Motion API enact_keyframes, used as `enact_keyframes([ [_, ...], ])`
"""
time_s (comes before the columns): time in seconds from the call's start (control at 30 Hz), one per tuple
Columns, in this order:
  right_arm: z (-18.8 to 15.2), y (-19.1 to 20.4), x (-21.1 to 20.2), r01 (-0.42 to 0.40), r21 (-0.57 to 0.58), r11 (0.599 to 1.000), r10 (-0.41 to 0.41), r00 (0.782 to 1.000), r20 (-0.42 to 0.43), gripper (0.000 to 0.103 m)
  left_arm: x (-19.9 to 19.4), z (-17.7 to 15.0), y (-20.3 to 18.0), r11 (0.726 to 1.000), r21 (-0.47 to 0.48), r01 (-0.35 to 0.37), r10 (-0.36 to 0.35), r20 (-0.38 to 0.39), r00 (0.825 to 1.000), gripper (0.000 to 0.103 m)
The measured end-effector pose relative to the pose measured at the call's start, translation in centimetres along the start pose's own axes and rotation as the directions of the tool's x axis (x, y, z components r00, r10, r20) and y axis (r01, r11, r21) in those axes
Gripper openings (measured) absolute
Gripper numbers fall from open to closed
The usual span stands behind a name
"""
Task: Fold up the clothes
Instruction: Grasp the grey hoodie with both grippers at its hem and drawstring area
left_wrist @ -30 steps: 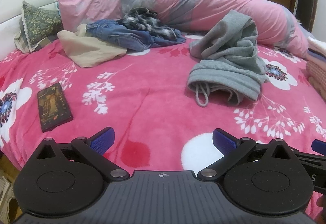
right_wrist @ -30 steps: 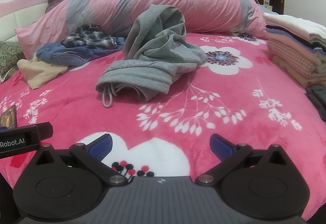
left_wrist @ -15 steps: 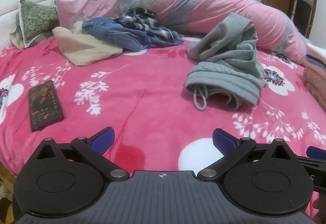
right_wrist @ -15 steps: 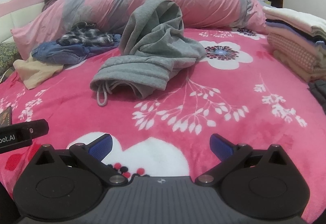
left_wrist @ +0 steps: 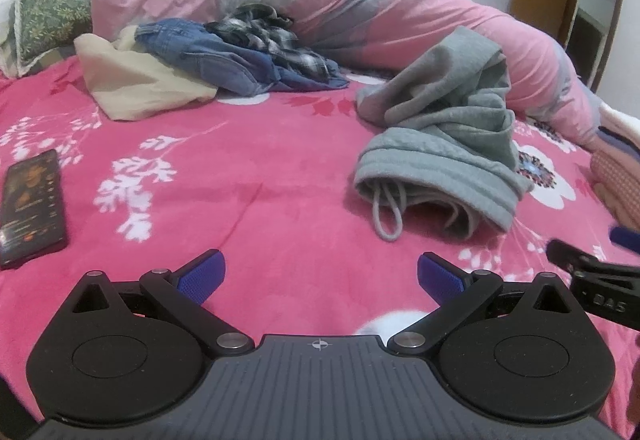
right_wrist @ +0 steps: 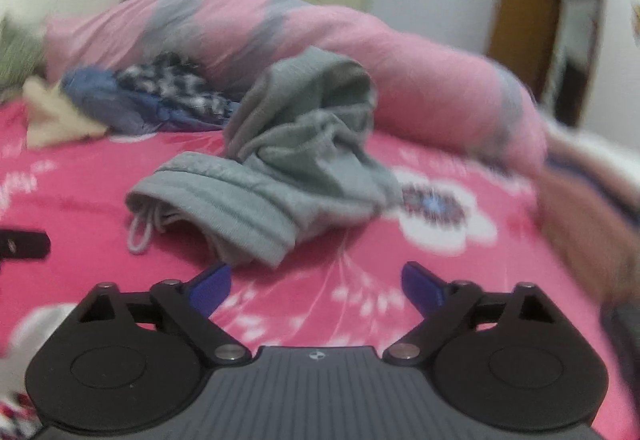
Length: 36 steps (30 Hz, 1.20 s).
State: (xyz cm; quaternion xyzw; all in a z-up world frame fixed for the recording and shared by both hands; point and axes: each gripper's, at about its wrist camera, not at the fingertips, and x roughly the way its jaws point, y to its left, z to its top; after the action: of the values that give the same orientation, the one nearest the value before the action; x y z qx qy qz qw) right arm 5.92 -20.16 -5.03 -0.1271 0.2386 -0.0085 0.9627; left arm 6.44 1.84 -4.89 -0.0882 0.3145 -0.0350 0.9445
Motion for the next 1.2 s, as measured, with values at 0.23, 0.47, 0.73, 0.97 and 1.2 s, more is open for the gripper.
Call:
enact_keyframes([
  [0.23,-1.0,2.9,4.5,-0.025,-0.388,0.921,0.045,0.998,0.041,0.063,2.7,-0.1,-0.4,0.999,0.021,0.038,-0.038,-0.001,0.999,0.102],
  [0.47,-2.0,5.1,6.5,0.052,-0.571,0.819,0.015,0.994,0.112,0.037,4.2,-0.4,-1.4,0.994,0.054,0.100,-0.100,-0.002,0.995,0.098],
  [0.73,2.5,2.6,6.1,0.096,-0.480,0.872,0.037,0.965,0.260,0.011,6.3,-0.4,-2.5,0.984,0.053,0.173,-0.172,-0.013,0.985,0.099],
  [0.97,5.4,1.3,8.5,0.004,-0.447,0.895,0.118,0.962,0.245,0.011,9.0,1.0,-3.7,0.965,-0.092,0.247,-0.251,-0.037,0.967,0.099],
  [1.2,7.6,-0.9,11.0,-0.173,-0.361,0.916,0.256,0.947,0.195,0.012,10.8,1.6,-5.8,0.937,-0.122,0.328,-0.335,-0.045,0.941,0.097],
])
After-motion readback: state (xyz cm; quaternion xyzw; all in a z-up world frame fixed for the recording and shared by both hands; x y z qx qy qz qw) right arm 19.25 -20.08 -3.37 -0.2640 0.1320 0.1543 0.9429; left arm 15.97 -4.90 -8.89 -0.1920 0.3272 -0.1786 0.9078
